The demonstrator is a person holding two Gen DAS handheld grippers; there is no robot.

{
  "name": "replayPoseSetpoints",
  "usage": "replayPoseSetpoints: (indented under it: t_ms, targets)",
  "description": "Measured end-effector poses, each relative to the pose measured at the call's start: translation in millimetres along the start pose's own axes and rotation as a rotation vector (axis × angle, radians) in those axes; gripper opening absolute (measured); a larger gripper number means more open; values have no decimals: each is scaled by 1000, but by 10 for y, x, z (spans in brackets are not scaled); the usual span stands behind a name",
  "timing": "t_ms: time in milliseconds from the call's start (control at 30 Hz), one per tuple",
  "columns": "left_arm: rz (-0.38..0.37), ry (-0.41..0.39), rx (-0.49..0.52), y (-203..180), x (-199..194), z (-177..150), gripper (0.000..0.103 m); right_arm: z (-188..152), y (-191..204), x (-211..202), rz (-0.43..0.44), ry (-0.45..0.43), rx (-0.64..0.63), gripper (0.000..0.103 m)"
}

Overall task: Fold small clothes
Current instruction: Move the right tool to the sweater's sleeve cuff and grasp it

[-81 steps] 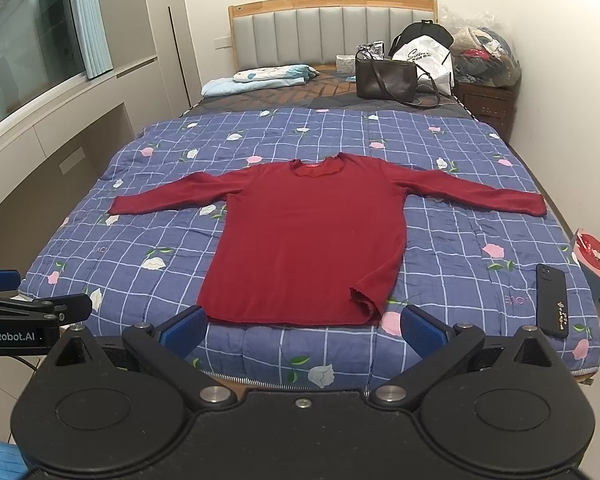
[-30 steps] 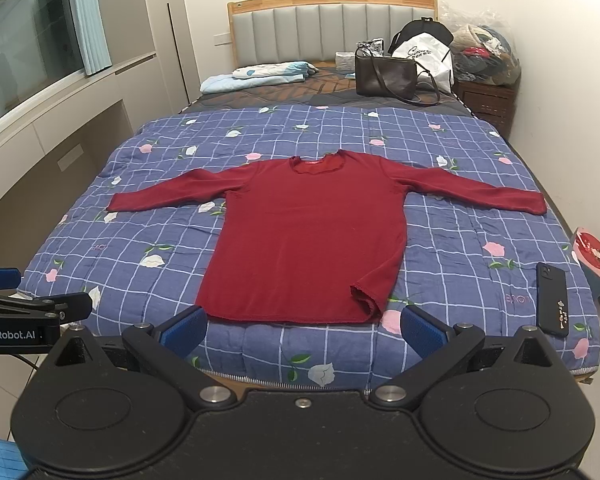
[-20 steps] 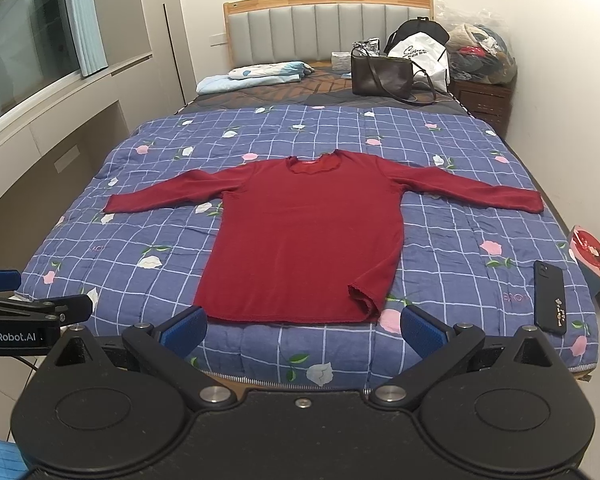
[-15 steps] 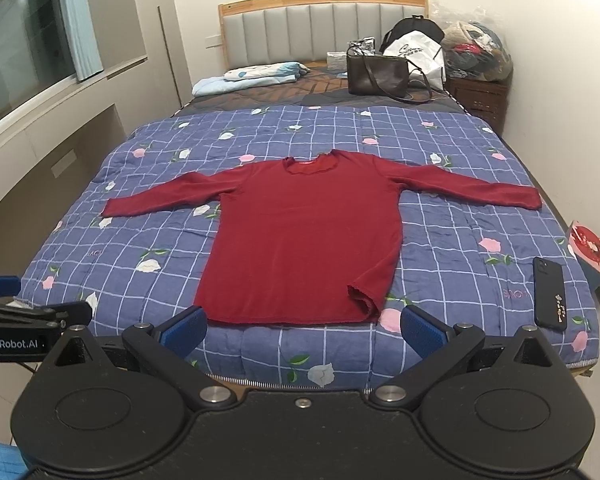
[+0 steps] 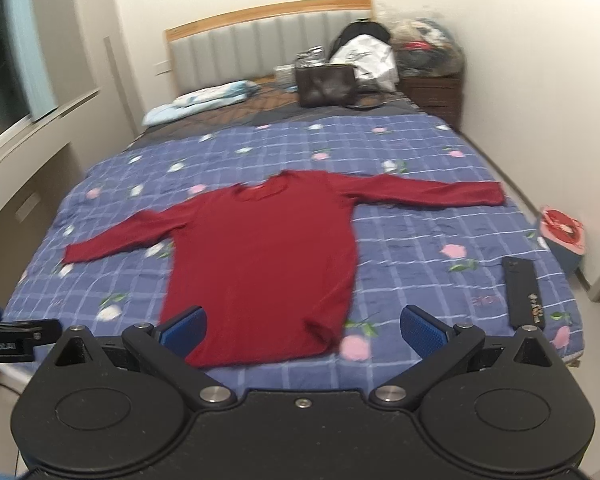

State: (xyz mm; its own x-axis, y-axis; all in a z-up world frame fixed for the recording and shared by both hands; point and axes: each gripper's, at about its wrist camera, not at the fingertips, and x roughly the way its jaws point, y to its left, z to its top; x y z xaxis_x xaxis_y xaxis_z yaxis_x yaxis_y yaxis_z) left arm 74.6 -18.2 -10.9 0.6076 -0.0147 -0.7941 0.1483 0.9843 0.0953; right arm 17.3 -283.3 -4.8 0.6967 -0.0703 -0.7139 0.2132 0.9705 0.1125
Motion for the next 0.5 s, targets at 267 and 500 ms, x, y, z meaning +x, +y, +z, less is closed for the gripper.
replayPoseSetpoints:
  t_ms: [267,500]
  targets:
    - [32,4,28,-499,642,740,103,542,-859,765,-95,-38,113,103]
    - [-31,109,31,-1299,1651,1331,103,1135,-1930,1858,-150,30,215,103]
